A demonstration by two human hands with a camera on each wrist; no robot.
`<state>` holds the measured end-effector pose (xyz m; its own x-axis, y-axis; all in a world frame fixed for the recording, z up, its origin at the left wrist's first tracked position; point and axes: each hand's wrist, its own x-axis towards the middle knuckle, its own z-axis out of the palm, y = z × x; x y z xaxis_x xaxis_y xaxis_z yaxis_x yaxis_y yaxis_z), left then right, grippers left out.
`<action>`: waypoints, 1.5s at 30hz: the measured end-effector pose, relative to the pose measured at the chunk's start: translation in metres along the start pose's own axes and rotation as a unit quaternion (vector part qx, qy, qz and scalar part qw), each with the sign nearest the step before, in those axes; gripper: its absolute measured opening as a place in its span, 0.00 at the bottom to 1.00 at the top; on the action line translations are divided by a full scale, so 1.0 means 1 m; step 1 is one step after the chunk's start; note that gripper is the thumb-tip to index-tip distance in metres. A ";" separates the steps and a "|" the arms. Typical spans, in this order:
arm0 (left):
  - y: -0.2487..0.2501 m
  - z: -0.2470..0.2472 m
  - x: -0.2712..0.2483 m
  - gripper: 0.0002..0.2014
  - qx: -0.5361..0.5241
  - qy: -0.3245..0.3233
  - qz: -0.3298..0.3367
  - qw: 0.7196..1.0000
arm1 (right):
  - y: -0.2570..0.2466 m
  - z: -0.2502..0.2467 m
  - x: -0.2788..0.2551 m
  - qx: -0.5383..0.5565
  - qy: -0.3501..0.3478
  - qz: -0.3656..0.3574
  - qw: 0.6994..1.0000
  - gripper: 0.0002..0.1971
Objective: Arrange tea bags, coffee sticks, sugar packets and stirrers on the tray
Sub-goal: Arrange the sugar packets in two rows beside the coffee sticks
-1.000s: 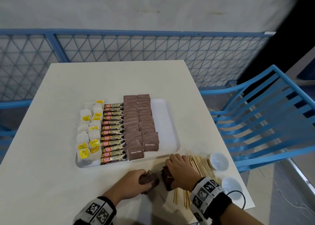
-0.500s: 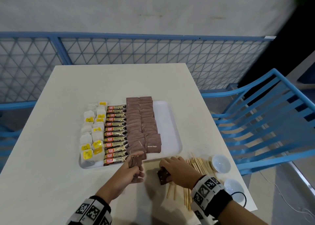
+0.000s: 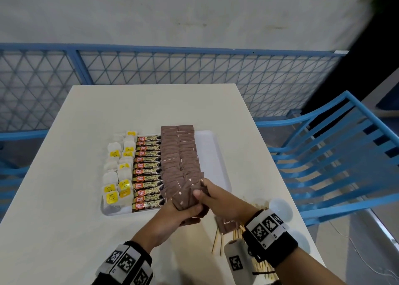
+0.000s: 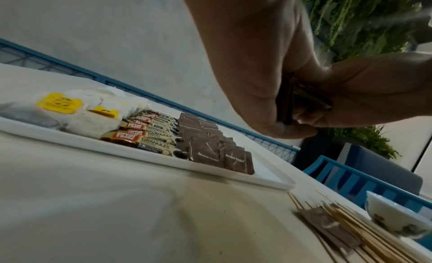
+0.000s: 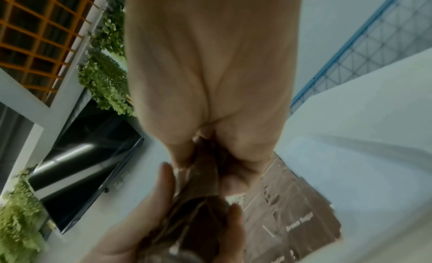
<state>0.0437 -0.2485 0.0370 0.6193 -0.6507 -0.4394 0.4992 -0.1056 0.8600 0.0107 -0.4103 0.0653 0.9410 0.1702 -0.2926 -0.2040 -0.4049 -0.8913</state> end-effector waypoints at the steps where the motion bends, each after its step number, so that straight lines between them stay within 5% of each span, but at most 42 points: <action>1: 0.002 0.000 -0.001 0.20 0.003 0.001 0.004 1.000 | 0.002 0.003 0.001 -0.001 -0.002 -0.002 1.000 0.15; 8: 0.000 -0.002 -0.008 0.10 -0.008 0.042 -0.002 0.999 | 0.009 0.013 -0.004 -0.237 0.013 0.052 0.970 0.15; 13: 0.002 -0.007 -0.011 0.10 0.008 0.059 -0.011 0.998 | 0.024 0.007 -0.008 -0.237 0.040 0.064 0.969 0.22; 19: 0.005 -0.025 -0.013 0.10 -0.048 0.109 -0.005 0.993 | 0.068 -0.006 -0.027 -0.478 0.019 0.129 0.869 0.24; 23: 0.007 -0.029 -0.014 0.13 -0.069 0.119 0.000 0.991 | 0.077 -0.003 -0.030 -0.523 0.005 0.129 0.842 0.24; 32: 0.007 -0.033 -0.015 0.25 -0.092 0.118 0.010 0.989 | 0.077 -0.003 -0.029 -0.497 0.017 0.095 0.863 0.16; 40: -0.002 -0.051 -0.022 0.13 -0.147 0.204 0.014 0.968 | 0.034 -0.022 -0.015 -0.232 0.042 0.063 0.970 0.03; 45: 0.004 -0.066 -0.034 0.10 -0.227 0.216 0.011 0.950 | 0.033 -0.018 0.016 -0.109 0.076 0.095 0.987 0.12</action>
<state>0.0651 -0.1771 0.0381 0.7745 -0.2694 -0.5723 0.6323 0.3032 0.7129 0.0235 -0.4365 0.0378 0.9243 -0.0582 -0.3772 -0.3337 -0.6030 -0.7246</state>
